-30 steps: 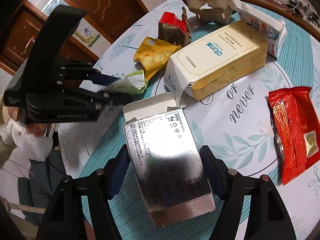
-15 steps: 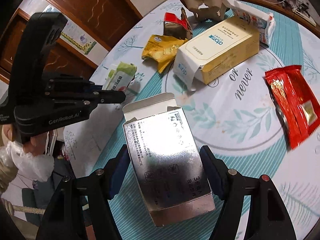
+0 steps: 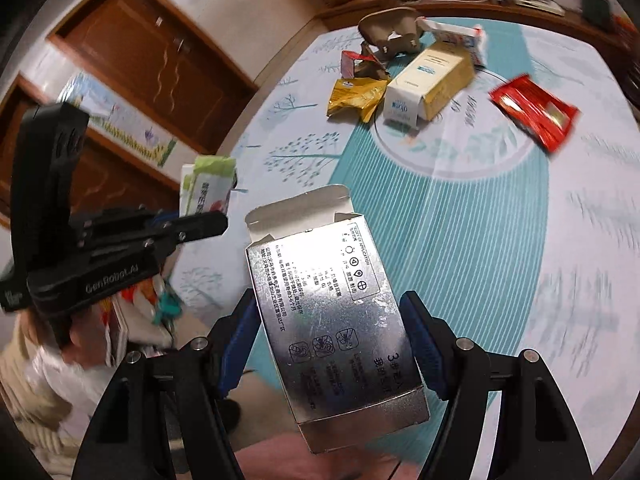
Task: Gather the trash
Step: 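Lower both grippers over the black bin and open them to drop items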
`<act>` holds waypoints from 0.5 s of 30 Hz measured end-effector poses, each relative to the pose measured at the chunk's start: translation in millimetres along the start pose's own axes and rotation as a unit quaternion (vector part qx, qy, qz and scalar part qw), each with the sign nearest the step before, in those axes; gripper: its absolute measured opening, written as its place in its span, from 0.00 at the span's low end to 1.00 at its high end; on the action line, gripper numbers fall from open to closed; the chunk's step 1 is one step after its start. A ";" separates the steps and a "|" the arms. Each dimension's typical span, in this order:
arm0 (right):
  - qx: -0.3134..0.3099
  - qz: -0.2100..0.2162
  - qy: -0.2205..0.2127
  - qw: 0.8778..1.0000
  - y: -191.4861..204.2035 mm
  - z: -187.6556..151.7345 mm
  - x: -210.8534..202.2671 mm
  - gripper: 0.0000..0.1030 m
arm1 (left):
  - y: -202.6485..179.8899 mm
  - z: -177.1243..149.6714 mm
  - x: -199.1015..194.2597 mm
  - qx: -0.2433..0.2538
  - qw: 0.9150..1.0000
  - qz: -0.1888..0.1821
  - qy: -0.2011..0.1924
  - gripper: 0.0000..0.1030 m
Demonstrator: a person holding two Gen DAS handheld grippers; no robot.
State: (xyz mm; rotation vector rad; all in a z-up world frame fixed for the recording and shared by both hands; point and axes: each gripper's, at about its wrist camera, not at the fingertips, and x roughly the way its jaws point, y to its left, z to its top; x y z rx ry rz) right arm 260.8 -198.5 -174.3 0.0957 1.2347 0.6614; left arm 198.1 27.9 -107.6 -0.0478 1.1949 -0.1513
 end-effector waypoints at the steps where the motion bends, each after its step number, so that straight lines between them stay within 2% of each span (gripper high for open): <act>1: 0.010 -0.001 -0.009 1.000 7.8 -12.0 -4.9 0.69 | -1.2 -11.0 -8.4 0.002 1.000 -0.005 -0.004 0.05; 4: 0.038 -0.011 -0.036 0.999 29.7 -56.5 -22.4 0.69 | -6.7 -46.8 -29.4 0.012 1.000 -0.016 -0.012 0.05; 7: 0.067 -0.013 -0.043 0.997 46.5 -96.6 -30.2 0.69 | -11.6 -80.2 -41.7 0.020 0.999 -0.026 -0.008 0.05; 12: 0.080 -0.023 -0.020 0.996 74.9 -156.8 -27.6 0.69 | -22.2 -137.2 -45.9 0.035 0.999 -0.040 0.013 0.05; 15: 0.087 -0.027 0.000 0.996 80.8 -186.5 -20.3 0.69 | -29.9 -168.9 -31.9 0.037 0.997 -0.050 0.037 0.05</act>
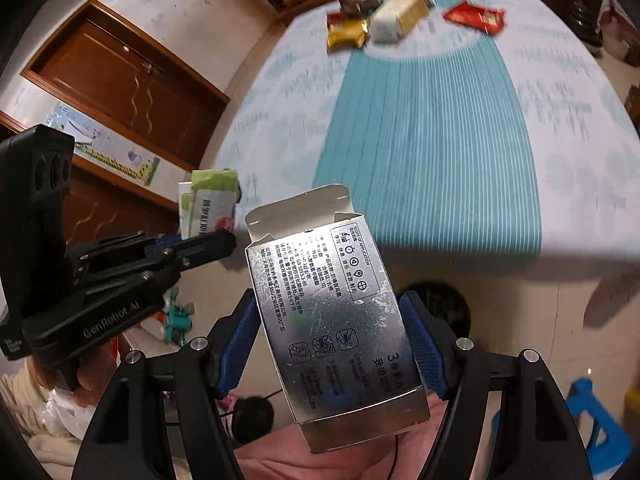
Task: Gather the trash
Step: 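Lower both grippers over the black bin and open them to drop items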
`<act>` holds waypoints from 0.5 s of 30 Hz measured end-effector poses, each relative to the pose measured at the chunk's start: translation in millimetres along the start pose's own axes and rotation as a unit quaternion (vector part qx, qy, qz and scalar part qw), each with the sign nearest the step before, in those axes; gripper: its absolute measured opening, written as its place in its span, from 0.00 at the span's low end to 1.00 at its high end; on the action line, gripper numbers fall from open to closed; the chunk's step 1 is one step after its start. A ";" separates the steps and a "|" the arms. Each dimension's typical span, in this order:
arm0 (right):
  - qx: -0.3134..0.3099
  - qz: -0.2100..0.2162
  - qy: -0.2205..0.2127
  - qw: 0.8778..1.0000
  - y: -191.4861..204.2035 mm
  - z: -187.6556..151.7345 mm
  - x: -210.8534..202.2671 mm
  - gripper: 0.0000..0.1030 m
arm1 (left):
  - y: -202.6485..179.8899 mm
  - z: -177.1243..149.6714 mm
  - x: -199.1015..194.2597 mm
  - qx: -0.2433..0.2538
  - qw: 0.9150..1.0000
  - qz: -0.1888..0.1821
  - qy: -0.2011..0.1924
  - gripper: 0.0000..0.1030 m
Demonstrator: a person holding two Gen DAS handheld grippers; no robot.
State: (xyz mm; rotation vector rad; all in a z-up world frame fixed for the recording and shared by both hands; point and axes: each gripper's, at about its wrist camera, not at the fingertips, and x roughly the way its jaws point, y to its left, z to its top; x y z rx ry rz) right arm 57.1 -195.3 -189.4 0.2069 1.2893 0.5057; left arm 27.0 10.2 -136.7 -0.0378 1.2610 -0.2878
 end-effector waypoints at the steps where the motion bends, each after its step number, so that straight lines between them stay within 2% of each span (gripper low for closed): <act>1: 0.005 -0.001 0.010 1.000 -1.5 -12.7 4.4 0.69 | -1.3 -9.8 7.7 -0.001 1.000 0.000 0.007 0.05; 7: 0.024 -0.019 0.049 0.998 -23.3 -58.5 47.7 0.69 | -3.8 -59.9 68.9 -0.013 0.999 0.018 0.035 0.05; 15: 0.095 -0.051 0.058 0.992 -93.1 -107.5 152.4 0.69 | 3.0 -106.1 179.3 -0.050 0.997 0.043 0.048 0.05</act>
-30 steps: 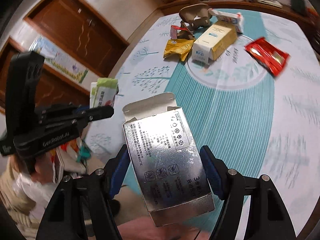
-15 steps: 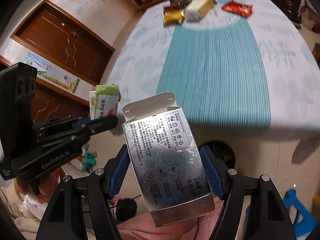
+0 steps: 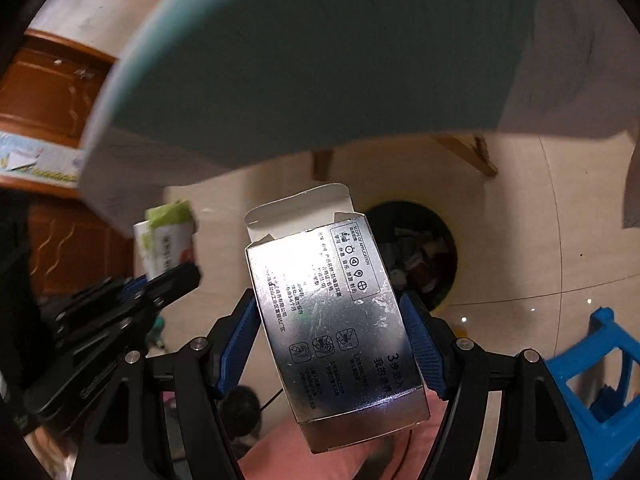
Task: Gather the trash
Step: 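Lower both grippers over the black bin and open them to drop items, then raise both tools back toward the table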
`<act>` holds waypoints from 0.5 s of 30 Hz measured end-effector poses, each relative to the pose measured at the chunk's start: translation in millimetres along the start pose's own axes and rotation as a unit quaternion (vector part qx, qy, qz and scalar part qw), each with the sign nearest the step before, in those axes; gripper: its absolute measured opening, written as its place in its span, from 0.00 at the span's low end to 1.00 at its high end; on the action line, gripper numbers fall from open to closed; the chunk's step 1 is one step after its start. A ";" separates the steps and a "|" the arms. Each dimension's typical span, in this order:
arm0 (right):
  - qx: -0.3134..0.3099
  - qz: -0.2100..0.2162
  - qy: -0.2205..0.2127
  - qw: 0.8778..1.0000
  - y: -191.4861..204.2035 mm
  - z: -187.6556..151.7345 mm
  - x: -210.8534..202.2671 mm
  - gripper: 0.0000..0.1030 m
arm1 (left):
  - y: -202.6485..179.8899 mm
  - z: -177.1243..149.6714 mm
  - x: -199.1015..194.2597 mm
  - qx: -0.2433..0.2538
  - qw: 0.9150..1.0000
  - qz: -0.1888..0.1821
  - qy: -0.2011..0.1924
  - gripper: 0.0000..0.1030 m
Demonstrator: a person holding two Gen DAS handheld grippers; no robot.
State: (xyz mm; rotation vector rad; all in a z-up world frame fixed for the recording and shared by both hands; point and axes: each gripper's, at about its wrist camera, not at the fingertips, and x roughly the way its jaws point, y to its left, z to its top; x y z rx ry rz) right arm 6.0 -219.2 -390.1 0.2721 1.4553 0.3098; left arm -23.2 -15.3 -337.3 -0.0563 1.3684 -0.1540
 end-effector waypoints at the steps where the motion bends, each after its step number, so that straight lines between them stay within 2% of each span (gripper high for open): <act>1: 0.007 -0.006 0.000 1.000 -10.4 -3.3 20.3 0.69 | -0.4 -2.6 12.3 -0.001 1.000 0.002 -0.001 0.05; 5: 0.016 -0.016 0.003 1.000 -35.6 -9.9 75.8 0.70 | -1.4 -12.1 69.1 -0.010 1.000 0.014 -0.005 0.05; 9: 0.028 -0.025 0.016 0.999 -54.4 -6.7 125.3 0.71 | -0.5 -19.4 108.7 -0.017 0.999 0.030 -0.002 0.05; 11: 0.042 -0.015 0.020 0.999 -61.7 -7.4 146.6 0.72 | 2.9 -20.0 123.0 -0.027 0.999 0.031 -0.002 0.07; 12: 0.049 -0.005 0.026 0.998 -65.5 -7.7 155.1 0.73 | 4.3 -19.9 131.5 -0.032 0.999 0.026 0.006 0.10; 13: 0.052 -0.002 0.034 0.998 -72.7 -2.1 162.2 0.78 | 5.4 -19.7 138.1 -0.034 0.999 0.022 0.015 0.16; 14: 0.055 -0.007 0.036 0.998 -74.8 -2.9 167.4 0.84 | 6.6 -15.4 145.0 -0.035 0.999 0.020 0.023 0.31; 15: 0.054 -0.010 0.031 0.998 -75.9 -2.2 168.2 0.85 | 8.3 -13.8 149.8 -0.038 0.999 0.026 0.024 0.38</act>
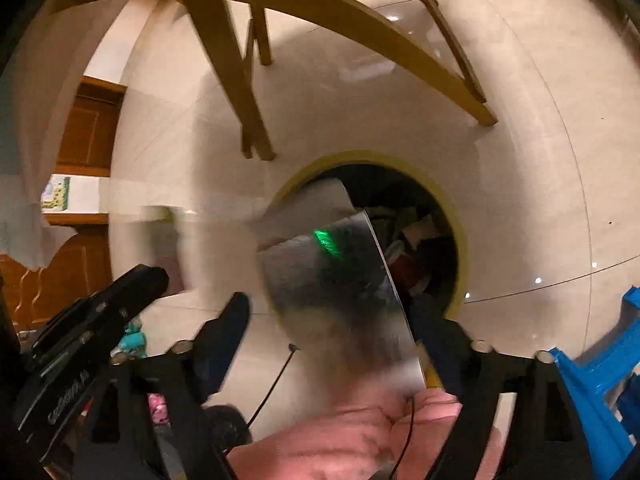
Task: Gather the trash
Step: 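Raise both tools back toward the table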
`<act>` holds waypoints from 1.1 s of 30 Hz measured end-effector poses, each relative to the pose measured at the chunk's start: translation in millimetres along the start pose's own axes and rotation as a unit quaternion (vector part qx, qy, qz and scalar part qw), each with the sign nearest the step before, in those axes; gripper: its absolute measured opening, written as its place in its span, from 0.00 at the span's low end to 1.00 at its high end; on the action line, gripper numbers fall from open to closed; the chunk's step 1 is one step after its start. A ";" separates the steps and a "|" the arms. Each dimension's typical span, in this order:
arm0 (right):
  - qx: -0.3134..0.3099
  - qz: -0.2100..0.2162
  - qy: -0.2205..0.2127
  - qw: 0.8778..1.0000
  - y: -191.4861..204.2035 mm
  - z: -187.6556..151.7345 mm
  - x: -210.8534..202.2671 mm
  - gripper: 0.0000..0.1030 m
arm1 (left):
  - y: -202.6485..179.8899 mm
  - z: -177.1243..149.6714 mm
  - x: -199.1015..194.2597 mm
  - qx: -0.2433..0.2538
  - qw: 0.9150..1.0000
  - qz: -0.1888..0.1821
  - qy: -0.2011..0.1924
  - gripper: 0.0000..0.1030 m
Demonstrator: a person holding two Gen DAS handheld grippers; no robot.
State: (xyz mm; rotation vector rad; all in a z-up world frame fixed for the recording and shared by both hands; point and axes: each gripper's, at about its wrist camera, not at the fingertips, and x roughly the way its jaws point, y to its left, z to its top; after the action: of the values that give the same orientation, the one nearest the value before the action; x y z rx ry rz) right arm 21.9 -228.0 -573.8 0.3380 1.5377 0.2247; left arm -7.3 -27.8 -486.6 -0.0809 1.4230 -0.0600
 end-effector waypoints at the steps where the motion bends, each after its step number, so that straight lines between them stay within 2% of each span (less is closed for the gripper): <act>1: -0.001 -0.007 -0.006 1.000 -1.4 0.5 0.1 0.85 | 1.3 0.1 2.6 -0.002 1.000 -0.002 0.001 0.40; 3: 0.002 -0.005 -0.010 1.000 -3.3 0.0 0.3 0.86 | 3.3 4.7 5.1 -0.009 1.000 -0.004 0.005 0.49; 11: -0.008 -0.019 -0.028 0.999 0.6 -3.5 -27.9 0.86 | 3.3 10.5 -16.9 -0.013 1.000 0.001 -0.003 0.49; 16: -0.005 -0.019 -0.029 0.999 6.0 -5.4 -65.5 0.86 | 2.5 14.0 -53.1 -0.013 1.000 0.002 -0.009 0.49; 20: -0.007 -0.022 -0.032 0.999 20.8 -9.6 -111.2 0.86 | 2.9 17.5 -104.1 -0.015 1.000 0.004 -0.017 0.49; 24: -0.022 -0.036 -0.035 0.999 39.7 -13.9 -163.9 0.86 | 0.3 25.4 -176.9 -0.004 0.999 0.016 -0.040 0.49; 30: -0.060 -0.053 -0.051 0.995 86.2 -10.9 -265.2 0.86 | -8.1 42.2 -276.0 0.017 0.997 0.029 -0.073 0.49; 33: -0.087 -0.066 -0.074 0.991 110.8 -6.1 -314.6 0.86 | -10.8 53.5 -323.4 0.027 0.995 0.021 -0.095 0.49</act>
State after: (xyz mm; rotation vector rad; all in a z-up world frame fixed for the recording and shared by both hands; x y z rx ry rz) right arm 15.1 -234.5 -240.3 0.1112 1.3779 0.2226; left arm -1.6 -8.3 -159.2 -0.0114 1.2324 -0.0551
